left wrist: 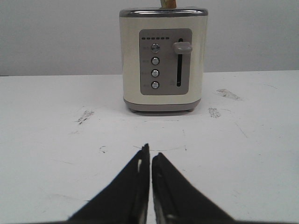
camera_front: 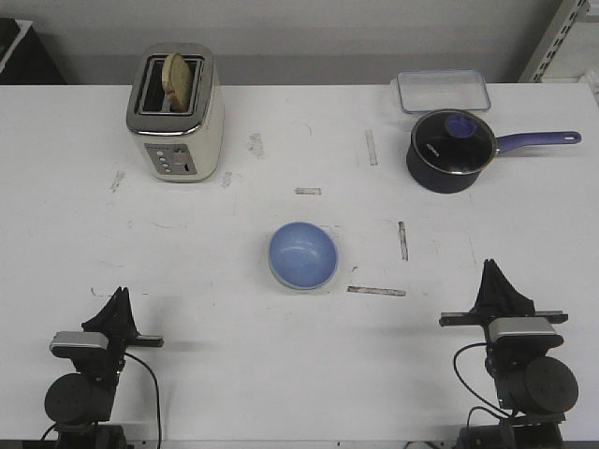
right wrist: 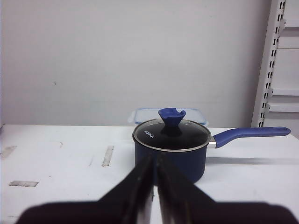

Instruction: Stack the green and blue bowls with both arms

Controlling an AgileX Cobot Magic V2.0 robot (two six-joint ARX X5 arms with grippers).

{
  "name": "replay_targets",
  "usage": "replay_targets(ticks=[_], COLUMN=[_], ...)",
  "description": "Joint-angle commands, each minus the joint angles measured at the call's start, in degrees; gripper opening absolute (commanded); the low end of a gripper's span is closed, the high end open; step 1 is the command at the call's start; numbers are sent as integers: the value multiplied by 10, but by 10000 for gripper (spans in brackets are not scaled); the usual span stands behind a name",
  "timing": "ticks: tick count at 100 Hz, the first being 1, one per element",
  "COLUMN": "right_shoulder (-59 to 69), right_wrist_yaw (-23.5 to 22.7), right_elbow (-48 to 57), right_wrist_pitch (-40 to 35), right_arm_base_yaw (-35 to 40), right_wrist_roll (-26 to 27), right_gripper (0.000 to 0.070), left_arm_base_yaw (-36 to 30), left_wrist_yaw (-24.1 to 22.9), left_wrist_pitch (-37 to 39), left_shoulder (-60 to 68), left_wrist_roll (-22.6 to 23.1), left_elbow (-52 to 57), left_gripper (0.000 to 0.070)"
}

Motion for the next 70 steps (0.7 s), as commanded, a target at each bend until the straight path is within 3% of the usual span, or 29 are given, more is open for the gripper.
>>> replay_targets(ticks=[1,70], right_shoulder=[-1,-5], right_wrist_yaw=[2,0], right_elbow=[2,-7], right_wrist_pitch=[6,15], right_arm_base_yaw=[1,0], right_wrist_roll=[2,1], right_gripper=[2,2], left_arm_base_yaw=[0,0], left_wrist_yaw=[0,0], left_wrist_pitch=[9,9], left_shoulder=[-1,-1], left_wrist_roll=[-1,-1], left_elbow=[-12,-12], left_gripper=[1,1])
